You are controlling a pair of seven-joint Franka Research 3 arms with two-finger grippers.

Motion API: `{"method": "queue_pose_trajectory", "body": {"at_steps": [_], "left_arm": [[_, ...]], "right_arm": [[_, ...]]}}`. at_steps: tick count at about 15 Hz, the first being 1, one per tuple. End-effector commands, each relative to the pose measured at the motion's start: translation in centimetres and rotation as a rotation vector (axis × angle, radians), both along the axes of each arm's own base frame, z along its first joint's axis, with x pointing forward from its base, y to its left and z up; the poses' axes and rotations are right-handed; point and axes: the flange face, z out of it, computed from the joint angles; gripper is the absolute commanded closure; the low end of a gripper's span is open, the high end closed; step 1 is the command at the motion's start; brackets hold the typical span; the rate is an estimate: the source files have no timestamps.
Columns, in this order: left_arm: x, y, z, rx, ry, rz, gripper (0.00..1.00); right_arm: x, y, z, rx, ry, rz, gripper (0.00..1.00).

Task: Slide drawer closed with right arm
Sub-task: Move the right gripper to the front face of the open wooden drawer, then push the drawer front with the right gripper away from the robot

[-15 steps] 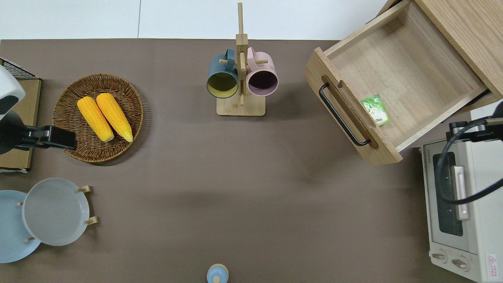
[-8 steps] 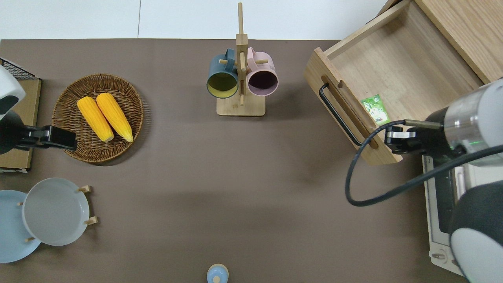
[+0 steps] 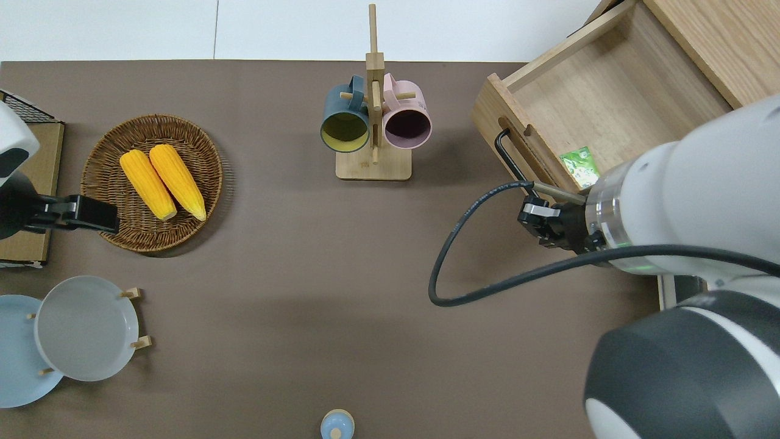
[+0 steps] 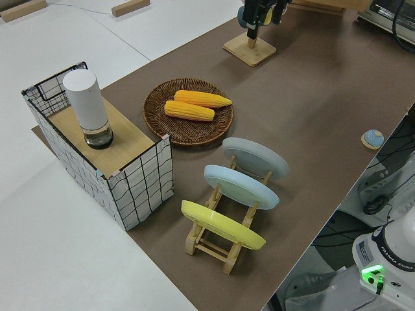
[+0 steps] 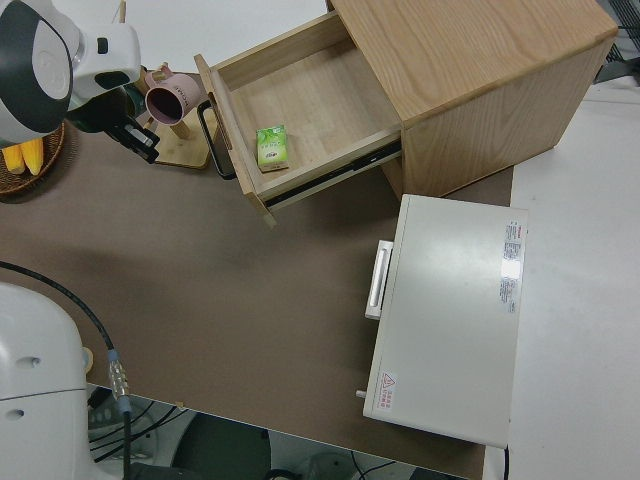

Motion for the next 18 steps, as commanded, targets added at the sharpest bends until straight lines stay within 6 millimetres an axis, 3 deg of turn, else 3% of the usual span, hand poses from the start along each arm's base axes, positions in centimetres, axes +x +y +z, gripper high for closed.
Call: {"method": "queue_pose_trajectory", "body": {"at_steps": [1, 9, 14, 18], "left_arm": [[0.2, 0.1, 0.3, 0.016, 0.006, -0.010, 0.01], [0.2, 0.1, 0.4, 0.016, 0.005, -0.010, 0.01], [0.2, 0.1, 0.3, 0.016, 0.006, -0.010, 0.01], [0.2, 0.1, 0.3, 0.016, 0.008, -0.010, 0.01]], "right_arm": [[0.4, 1.8, -2.3, -0.008, -0.010, -0.112, 1.000], [1.1, 7.4, -7.4, -0.016, 0.008, -0.318, 1.000], [3.7, 6.5, -12.5, -0.078, 0.057, -0.421, 1.000], [5.8, 4.8, -14.8, -0.081, 0.058, -0.454, 1.000]]}}
